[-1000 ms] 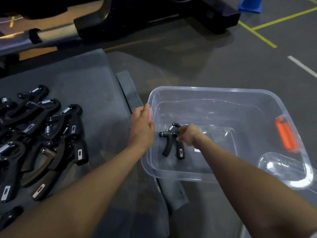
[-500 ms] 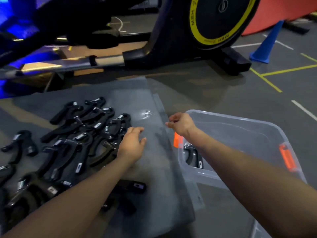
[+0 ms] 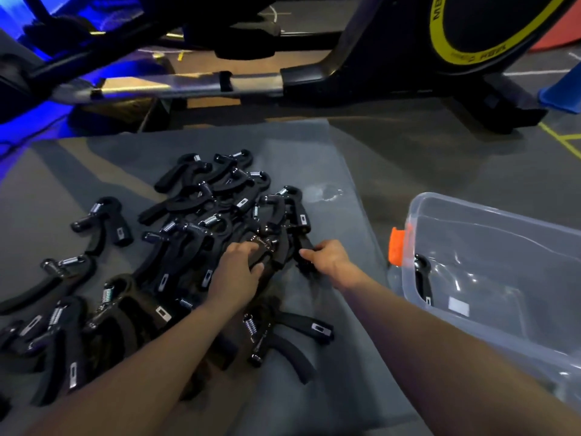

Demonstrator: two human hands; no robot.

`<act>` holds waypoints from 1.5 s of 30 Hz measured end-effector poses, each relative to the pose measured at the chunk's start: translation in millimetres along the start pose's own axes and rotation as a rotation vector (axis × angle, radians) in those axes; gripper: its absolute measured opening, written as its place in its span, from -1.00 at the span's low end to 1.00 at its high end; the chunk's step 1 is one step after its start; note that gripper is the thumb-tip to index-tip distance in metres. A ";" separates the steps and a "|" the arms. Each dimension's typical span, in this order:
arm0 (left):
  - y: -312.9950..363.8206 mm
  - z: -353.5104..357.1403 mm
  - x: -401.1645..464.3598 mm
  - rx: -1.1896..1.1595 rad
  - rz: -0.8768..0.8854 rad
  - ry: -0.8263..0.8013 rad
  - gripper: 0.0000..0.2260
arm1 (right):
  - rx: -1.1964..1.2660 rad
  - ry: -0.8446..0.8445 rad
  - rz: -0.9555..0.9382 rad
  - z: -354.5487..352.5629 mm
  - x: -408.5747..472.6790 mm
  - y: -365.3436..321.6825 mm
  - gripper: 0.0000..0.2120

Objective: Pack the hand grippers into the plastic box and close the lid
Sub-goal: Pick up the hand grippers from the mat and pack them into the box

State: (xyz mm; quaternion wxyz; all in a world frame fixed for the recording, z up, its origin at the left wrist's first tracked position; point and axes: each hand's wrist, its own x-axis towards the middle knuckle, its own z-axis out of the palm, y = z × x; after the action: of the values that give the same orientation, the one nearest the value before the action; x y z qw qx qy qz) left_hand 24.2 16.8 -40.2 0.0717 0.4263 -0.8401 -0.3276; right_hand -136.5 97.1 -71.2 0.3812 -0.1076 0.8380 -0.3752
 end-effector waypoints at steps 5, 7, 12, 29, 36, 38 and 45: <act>-1.0 -0.6 -1.4 -0.021 -0.016 -0.004 -0.68 | -0.046 -0.082 -0.003 -6.4 -4.0 -10.5 -0.81; 3.2 -0.5 -3.3 -0.012 -0.016 -0.004 -0.68 | 0.117 -0.160 0.057 -20.4 -12.2 -13.9 -0.83; 30.9 3.4 -10.9 0.009 0.006 0.009 -0.68 | 0.260 -0.217 0.118 -59.2 -37.7 0.9 -0.86; 177.4 75.3 -31.6 0.014 0.231 -0.071 -0.65 | 0.422 0.071 -0.029 -216.3 -92.2 60.0 -0.77; 219.7 141.2 -1.9 0.005 0.284 -0.151 -0.60 | 0.582 0.173 0.114 -254.7 -59.4 113.3 -0.79; 221.2 155.5 11.1 0.038 0.270 -0.156 -0.56 | 0.567 0.191 0.166 -257.0 -43.9 128.4 -0.76; 213.5 183.4 39.3 0.076 0.258 -0.147 -0.59 | 0.497 0.162 0.354 -245.5 23.0 162.2 -0.74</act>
State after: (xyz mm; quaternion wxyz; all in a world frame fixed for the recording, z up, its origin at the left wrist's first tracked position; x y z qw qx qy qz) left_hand -216.6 166.6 -58.0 0.0355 0.2922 -0.9026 -0.3141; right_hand -311.7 333.5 -94.4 0.3870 0.1665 0.7542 -0.5036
